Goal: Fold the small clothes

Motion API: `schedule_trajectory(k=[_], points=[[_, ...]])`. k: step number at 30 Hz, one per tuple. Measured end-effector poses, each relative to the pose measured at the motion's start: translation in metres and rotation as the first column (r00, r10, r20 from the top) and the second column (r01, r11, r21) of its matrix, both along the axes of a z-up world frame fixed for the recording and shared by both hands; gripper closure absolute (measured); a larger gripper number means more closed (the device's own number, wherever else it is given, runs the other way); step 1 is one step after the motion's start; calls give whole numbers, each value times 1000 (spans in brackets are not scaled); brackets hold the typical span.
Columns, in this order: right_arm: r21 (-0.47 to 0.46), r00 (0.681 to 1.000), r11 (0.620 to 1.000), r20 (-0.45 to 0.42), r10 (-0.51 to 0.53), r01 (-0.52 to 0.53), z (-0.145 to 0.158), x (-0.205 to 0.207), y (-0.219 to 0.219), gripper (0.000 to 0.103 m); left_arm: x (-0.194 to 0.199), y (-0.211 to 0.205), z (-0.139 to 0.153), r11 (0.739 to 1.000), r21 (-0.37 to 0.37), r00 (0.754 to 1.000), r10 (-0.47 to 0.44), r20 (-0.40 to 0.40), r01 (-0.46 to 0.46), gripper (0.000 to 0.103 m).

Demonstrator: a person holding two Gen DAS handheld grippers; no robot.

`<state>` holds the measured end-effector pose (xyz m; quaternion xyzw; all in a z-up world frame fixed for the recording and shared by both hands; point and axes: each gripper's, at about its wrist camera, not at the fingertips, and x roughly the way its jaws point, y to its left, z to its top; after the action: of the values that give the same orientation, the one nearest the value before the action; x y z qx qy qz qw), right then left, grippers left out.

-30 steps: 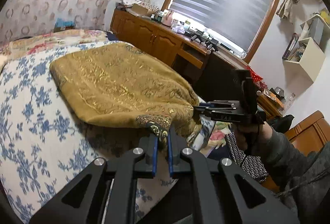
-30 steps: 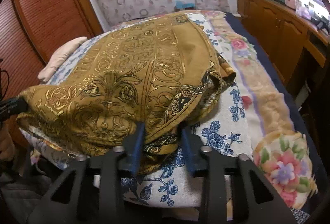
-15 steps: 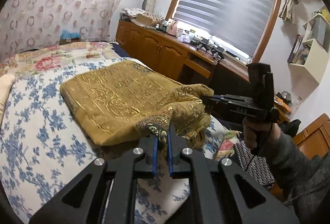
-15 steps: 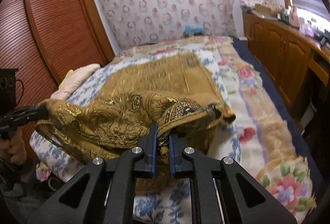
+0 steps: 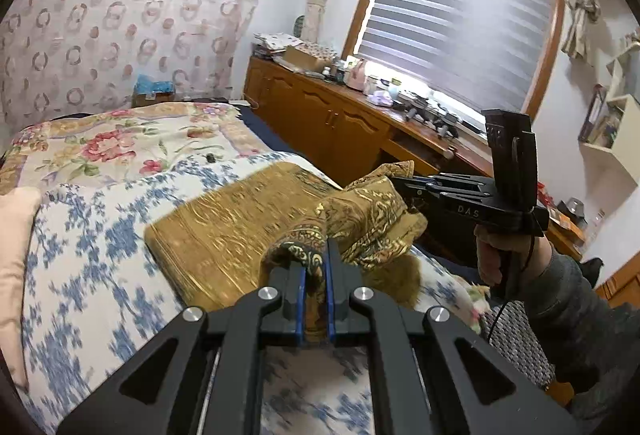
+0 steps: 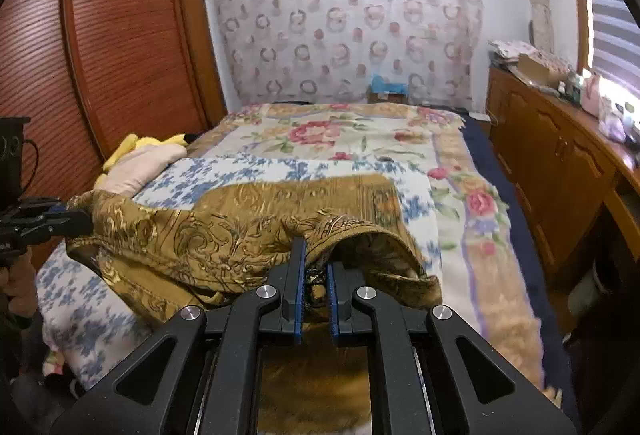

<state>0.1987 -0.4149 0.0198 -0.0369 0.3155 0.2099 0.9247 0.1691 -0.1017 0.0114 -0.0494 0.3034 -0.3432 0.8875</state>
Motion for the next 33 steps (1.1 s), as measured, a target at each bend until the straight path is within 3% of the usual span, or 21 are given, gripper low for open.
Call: schedule_trajectory(k=[7, 12, 17, 19, 20, 21, 23, 27, 30, 33], points=[[-74, 998, 996, -38, 53, -55, -12, 74, 30, 97, 70, 9, -19, 996, 57, 996, 65, -53, -62, 99], [-139, 990, 986, -120, 73, -89, -40, 125, 46, 97, 109, 19, -46, 989, 103, 986, 120, -118, -108, 96], [-155, 982, 981, -168, 87, -113, -53, 156, 50, 96, 124, 28, -66, 989, 99, 977, 123, -176, -106, 94], [-156, 986, 983, -148, 78, -101, -47, 162, 50, 90, 124, 30, -67, 991, 96, 976, 114, -186, -98, 90], [-153, 987, 984, -142, 74, -96, -44, 164, 49, 88, 122, 32, -66, 992, 86, 977, 105, -187, -90, 82], [-144, 988, 986, -139, 68, -88, -40, 165, 46, 82, 121, 33, -64, 993, 84, 977, 103, -184, -89, 72], [-115, 991, 991, -121, 58, -72, -29, 160, 39, 78, 115, 36, -59, 990, 96, 980, 114, -161, -100, 58], [-100, 994, 993, -88, 60, -69, -9, 124, 25, 70, 103, 38, -48, 987, 117, 986, 120, -117, -106, 43], [-122, 995, 991, -97, 34, -46, -7, 83, 11, 58, 94, 37, -48, 989, 127, 989, 96, -113, -82, 42], [-146, 992, 989, -123, -17, -1, -15, 50, -6, 56, 89, 35, -58, 987, 146, 989, 86, -121, -67, 42]])
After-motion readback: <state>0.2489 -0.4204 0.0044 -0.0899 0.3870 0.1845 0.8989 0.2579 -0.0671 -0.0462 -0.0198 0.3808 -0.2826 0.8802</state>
